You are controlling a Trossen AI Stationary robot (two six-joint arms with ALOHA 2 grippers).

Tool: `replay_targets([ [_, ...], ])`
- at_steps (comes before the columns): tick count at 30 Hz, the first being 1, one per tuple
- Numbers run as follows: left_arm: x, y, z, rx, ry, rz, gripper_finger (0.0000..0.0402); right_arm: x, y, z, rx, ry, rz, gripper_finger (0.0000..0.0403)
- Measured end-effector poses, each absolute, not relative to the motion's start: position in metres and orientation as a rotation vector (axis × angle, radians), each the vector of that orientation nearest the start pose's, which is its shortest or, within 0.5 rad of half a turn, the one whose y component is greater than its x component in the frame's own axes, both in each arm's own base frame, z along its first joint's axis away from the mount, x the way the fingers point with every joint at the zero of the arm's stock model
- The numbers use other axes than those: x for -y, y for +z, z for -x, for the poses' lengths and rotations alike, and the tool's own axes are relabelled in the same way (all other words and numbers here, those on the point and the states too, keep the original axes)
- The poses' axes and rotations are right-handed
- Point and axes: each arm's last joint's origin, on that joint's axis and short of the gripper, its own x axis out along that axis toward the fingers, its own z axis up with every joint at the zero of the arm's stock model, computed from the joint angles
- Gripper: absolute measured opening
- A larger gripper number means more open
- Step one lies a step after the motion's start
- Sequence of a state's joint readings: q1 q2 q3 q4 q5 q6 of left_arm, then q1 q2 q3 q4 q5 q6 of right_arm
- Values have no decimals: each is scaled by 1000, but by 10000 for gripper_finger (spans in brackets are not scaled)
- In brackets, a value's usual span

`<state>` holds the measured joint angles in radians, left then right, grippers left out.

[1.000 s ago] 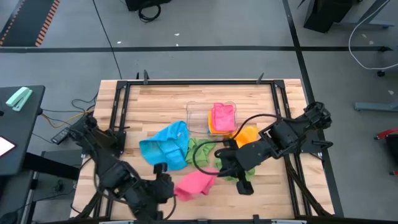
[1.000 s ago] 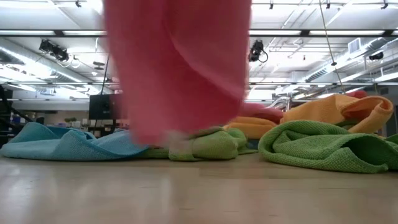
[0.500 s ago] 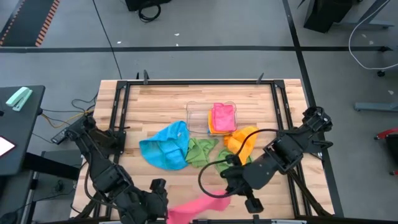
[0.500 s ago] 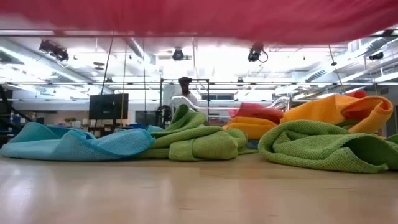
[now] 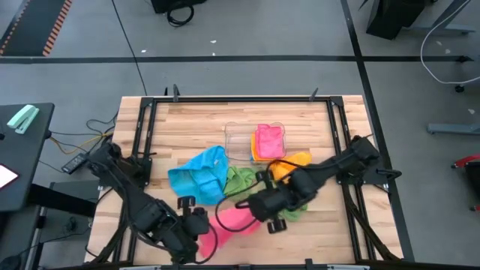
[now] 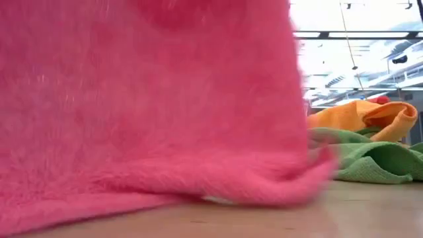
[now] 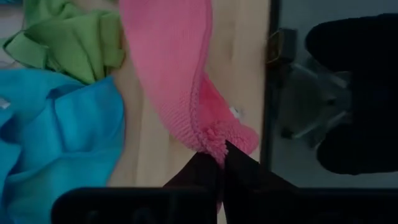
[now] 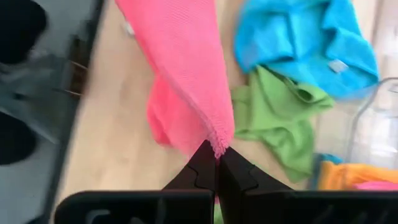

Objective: Fold microfiber towels
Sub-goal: Fold the pink microfiber cloth

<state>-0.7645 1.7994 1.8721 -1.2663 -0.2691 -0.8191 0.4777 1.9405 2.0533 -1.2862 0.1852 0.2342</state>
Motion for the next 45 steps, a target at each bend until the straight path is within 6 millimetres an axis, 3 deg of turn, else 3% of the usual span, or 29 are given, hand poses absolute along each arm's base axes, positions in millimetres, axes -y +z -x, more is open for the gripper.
replay_targets([
  [7, 240, 318, -264, -1294, 171, 4, 7, -149, 331, -370, -1180, 118, 263, 8],
  [15, 237, 318, -257, -1263, 263, -71, 17, -123, 333, -383, -1135, 98, 356, 7],
  [19, 235, 317, -258, -1271, 287, -72, 7, -111, 320, -390, -1147, 105, 400, 7],
  [26, 232, 317, -256, -1270, 337, -62, 21, -103, 298, -391, -1194, 64, 616, 7],
  [33, 227, 308, -259, -1270, 400, -57, 9, -103, 292, -395, -1156, 38, 744, 7],
  [38, 224, 290, -256, -1305, 452, -84, 25, -100, 283, -400, -1125, -14, 791, 7],
  [45, 215, 262, -251, -1379, 517, -163, 7, -85, 263, -409, -1096, -23, 810, 7],
])
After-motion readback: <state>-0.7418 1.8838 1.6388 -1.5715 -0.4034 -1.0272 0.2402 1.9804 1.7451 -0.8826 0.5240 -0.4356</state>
